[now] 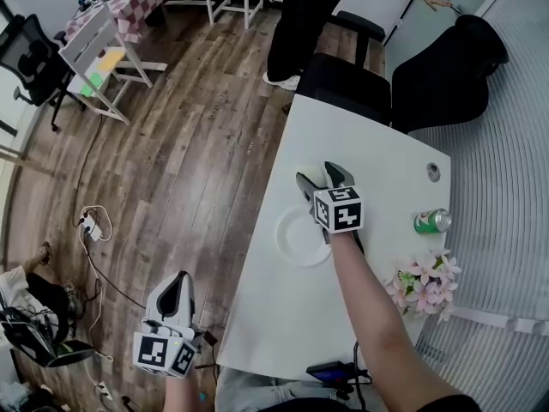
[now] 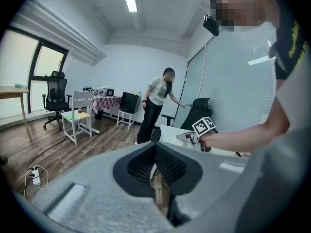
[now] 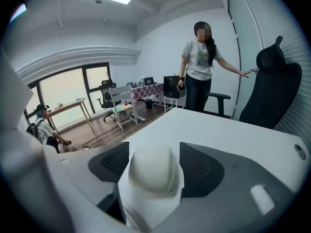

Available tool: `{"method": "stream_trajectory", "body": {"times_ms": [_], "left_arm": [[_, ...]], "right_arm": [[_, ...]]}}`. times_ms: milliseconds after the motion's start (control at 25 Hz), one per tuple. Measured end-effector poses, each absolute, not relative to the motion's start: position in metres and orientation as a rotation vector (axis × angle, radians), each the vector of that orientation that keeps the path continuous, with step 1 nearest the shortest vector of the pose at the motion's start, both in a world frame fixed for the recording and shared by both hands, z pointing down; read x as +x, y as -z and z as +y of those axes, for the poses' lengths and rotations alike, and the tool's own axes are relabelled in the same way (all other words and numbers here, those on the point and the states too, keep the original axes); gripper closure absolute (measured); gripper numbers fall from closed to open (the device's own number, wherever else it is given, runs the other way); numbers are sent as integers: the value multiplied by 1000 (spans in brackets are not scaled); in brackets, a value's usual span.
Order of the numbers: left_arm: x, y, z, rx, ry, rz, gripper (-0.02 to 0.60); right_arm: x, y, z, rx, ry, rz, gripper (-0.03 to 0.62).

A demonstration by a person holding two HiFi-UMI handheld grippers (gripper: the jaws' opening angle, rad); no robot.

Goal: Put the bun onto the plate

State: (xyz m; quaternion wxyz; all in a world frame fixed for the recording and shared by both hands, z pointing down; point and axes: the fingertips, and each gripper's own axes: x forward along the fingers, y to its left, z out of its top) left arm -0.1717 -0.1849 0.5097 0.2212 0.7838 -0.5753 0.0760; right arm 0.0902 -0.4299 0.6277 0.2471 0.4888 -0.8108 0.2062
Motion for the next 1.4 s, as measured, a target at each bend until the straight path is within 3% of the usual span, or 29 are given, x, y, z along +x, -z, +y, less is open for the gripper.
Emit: {"method": "stream_trajectory", "body": {"times_ms": [680, 1400], "left_arm": [[-178, -520, -181, 2146, -213, -1580, 578], [-174, -503, -184, 2196, -192, -1562, 578]], "right_arm": [[86, -642, -433, 1352, -494, -2127, 272], [81, -587, -404, 1398, -438, -2206, 276]]}}
